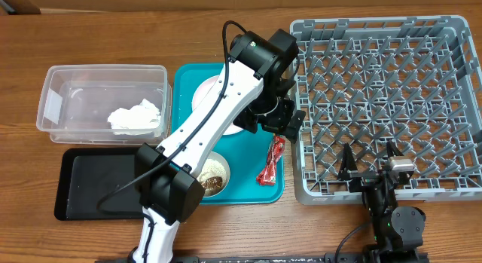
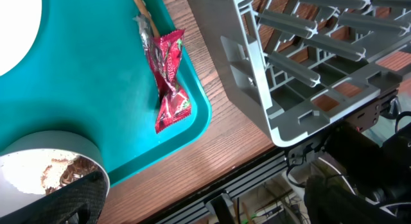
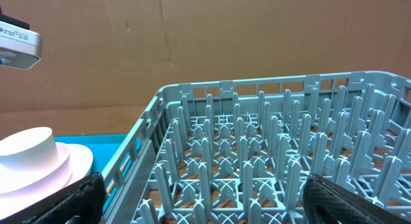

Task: Sort waste into correct bins and load items into the dishwasher
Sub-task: 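Move left gripper to red wrapper on tray's right edge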

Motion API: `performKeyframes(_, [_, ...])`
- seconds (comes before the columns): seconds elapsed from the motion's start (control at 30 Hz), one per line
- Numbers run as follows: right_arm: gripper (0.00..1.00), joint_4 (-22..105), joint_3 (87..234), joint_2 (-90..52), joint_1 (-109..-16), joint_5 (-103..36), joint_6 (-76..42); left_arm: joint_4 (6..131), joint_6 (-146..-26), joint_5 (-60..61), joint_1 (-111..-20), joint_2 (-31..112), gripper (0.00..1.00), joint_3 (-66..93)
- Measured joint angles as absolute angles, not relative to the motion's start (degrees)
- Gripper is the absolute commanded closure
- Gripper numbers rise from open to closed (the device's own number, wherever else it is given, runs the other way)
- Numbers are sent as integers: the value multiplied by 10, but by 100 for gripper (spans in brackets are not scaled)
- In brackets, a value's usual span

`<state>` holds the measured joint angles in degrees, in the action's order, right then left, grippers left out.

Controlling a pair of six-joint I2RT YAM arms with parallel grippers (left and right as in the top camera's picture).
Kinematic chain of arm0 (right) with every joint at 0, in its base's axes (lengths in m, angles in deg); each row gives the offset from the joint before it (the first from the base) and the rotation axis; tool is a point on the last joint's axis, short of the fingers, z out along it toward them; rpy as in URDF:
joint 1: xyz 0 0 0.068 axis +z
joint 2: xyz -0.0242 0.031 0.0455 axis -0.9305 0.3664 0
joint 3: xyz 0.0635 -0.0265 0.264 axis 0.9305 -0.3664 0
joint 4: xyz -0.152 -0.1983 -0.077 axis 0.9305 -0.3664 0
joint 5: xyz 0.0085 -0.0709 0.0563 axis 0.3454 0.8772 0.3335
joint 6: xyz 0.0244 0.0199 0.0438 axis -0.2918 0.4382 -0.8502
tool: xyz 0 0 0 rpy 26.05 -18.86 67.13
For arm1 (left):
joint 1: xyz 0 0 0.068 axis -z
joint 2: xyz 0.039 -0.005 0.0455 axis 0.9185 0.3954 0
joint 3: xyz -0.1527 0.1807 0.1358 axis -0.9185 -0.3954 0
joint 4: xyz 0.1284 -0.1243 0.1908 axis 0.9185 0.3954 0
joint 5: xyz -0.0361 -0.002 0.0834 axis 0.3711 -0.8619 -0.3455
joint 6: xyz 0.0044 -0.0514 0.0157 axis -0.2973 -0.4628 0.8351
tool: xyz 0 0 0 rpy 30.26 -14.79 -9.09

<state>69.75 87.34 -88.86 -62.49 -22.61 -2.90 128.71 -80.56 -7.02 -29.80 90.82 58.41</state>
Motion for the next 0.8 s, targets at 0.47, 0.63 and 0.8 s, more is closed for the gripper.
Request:
performKeyframes(0.47, [0, 698, 873, -889, -625, -226, -29, 1285, -813, -87, -261, 908, 0, 577])
performKeyframes(0.63, [0, 698, 873, -889, -625, -226, -29, 1273, -814, -101, -247, 908, 0, 553])
performKeyframes(0.8, [0, 698, 873, -889, -625, -226, -29, 1256, -814, -114, -246, 908, 0, 519])
